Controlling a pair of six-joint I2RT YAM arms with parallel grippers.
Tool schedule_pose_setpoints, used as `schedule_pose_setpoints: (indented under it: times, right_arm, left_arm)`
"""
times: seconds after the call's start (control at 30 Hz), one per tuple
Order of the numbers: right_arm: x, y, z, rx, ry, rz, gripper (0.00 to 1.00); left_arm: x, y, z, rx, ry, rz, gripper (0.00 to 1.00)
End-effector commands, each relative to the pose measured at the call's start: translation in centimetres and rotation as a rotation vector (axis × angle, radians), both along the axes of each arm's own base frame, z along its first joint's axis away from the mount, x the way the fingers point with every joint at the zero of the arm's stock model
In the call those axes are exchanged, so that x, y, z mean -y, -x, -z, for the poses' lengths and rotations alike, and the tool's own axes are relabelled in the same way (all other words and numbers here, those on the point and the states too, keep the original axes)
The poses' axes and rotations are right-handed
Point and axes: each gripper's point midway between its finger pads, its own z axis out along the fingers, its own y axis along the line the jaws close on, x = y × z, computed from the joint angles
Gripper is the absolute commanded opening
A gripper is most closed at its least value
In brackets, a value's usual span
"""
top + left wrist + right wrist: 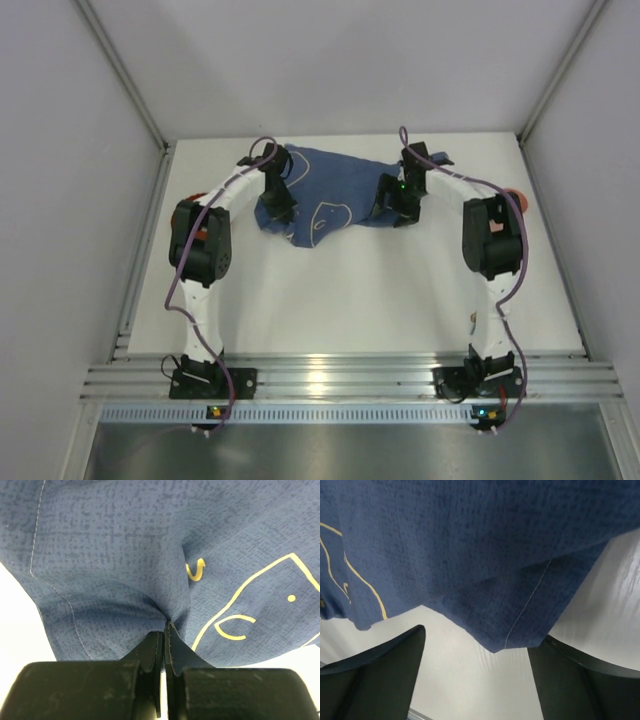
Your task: Set the dinner table for one person
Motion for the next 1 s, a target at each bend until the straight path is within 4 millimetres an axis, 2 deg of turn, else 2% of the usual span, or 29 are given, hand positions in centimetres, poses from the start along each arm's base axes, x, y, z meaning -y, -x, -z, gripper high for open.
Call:
schedule_pose_setpoints:
  times: [0.0, 0.07, 0.1, 0.17, 0.2, 0.23, 0.27, 0.37, 0.4, 0.47, 0.5, 0.53, 0.57, 0.63, 0.67, 0.7, 0.73, 0.77, 0.8, 0.83, 0.87, 0.9, 0.93, 0.97]
  right_arm:
    - [2.1, -2.6, 3.2, 0.049, 0.105, 0.062, 0.75]
    - [2.6, -3.0, 3.4, 0.061, 0.121, 0.076, 0.63]
    - [3.0, -3.0, 3.6, 0.057, 0.126, 0.083, 0.46]
    - [3.5, -2.7, 3.9, 0.044, 0.14, 0.089, 0.27]
    - [3.7, -2.6, 3.8, 0.044, 0.145, 0.091, 0.13]
    - [3.9, -2.5, 3.5, 0.049, 0.149, 0.09, 0.05]
    - [4.1, -2.0, 3.4, 0.037, 0.159, 0.085, 0.0]
    - [4.2, -0.6, 1.8, 0.036, 0.156, 0.05, 0.0]
    - [4.4, -0.3, 1.0, 0.037, 0.156, 0.038, 0.0]
    - [4.8, 0.6, -2.4, 0.064, 0.169, 0.015, 0.0]
    - [5.1, 0.5, -5.1, 0.119, 0.166, 0.017, 0.0]
    - [5.4, 0.3, -6.4, 0.145, 0.17, 0.023, 0.0]
    - [5.5, -1.2, -9.1, 0.218, 0.158, 0.03, 0.0]
    - [6.6, -3.2, -10.7, 0.219, 0.154, 0.062, 0.0]
    - [6.4, -6.5, -15.4, 0.334, 0.111, 0.08, 0.0]
    - [7.2, -8.7, -13.4, 0.289, 0.097, 0.106, 0.0]
    - [7.3, -9.7, -14.0, 0.27, 0.06, 0.139, 0.0]
    - [6.6, -12.5, -19.8, 0.418, -0.048, 0.147, 0.0]
    - [7.7, -14.4, -18.9, 0.408, -0.107, 0.188, 0.0]
    - [7.7, -16.5, -22.2, 0.493, -0.229, 0.254, 0.0]
    - [7.3, -16.6, -22.4, 0.475, -0.336, 0.248, 0.0]
    - [9.4, -17.3, -23.7, 0.506, -0.392, 0.294, 0.0]
    - [9.5, -17.2, -29.4, 0.66, -0.472, 0.28, 0.0]
    - [9.8, -16.6, -29.5, 0.665, -0.477, 0.272, 0.0]
  left_arm:
    - [-0.1, -0.3, -3.7, 0.054, 0.005, 0.014, 0.0]
    - [-0.1, -0.2, -3.6, 0.049, 0.0, 0.017, 0.0]
    - [-0.1, -0.3, -3.7, 0.05, 0.002, 0.017, 0.0]
    - [0.0, -0.3, -3.7, 0.05, 0.004, 0.016, 0.0]
    - [0.0, -0.3, -3.7, 0.048, 0.003, 0.018, 0.0]
    - [0.0, -0.3, -3.6, 0.048, 0.005, 0.017, 0.0]
    - [0.0, -0.4, -3.7, 0.051, 0.007, 0.019, 0.0]
    - [0.2, -0.6, -4.0, 0.053, 0.016, 0.024, 0.0]
    - [0.3, -0.8, -4.7, 0.064, 0.02, 0.026, 0.0]
    - [-0.4, -0.5, -6.0, 0.069, -0.017, 0.029, 0.0]
    - [-1.1, -1.3, -7.4, 0.114, -0.052, 0.013, 0.0]
    - [-1.8, -1.7, -9.2, 0.162, -0.074, 0.002, 0.0]
    - [-2.7, -2.3, -10.2, 0.198, -0.092, -0.013, 0.0]
    - [-3.4, -4.8, -12.7, 0.309, -0.077, -0.039, 0.0]
    - [-4.4, -5.9, -13.1, 0.328, -0.064, -0.062, 0.0]
    - [-4.1, -7.4, -15.1, 0.374, -0.031, -0.064, 0.0]
    - [-4.4, -8.4, -15.3, 0.377, -0.021, -0.07, 0.0]
    - [-5.3, -9.9, -12.8, 0.321, -0.021, -0.097, 0.0]
    - [-5.2, -11.9, -16.6, 0.413, 0.028, -0.1, 0.0]
    - [-5.1, -12.5, -17.1, 0.42, 0.066, -0.094, 0.0]
    - [-6.2, -13.6, -17.9, 0.45, 0.08, -0.118, 0.0]
    - [-6.6, -14.2, -20.3, 0.518, 0.094, -0.124, 0.0]
    - [-6.8, -15.0, -22.9, 0.611, 0.11, -0.125, 0.0]
    - [-7.1, -15.0, -24.9, 0.672, 0.098, -0.109, 0.0]
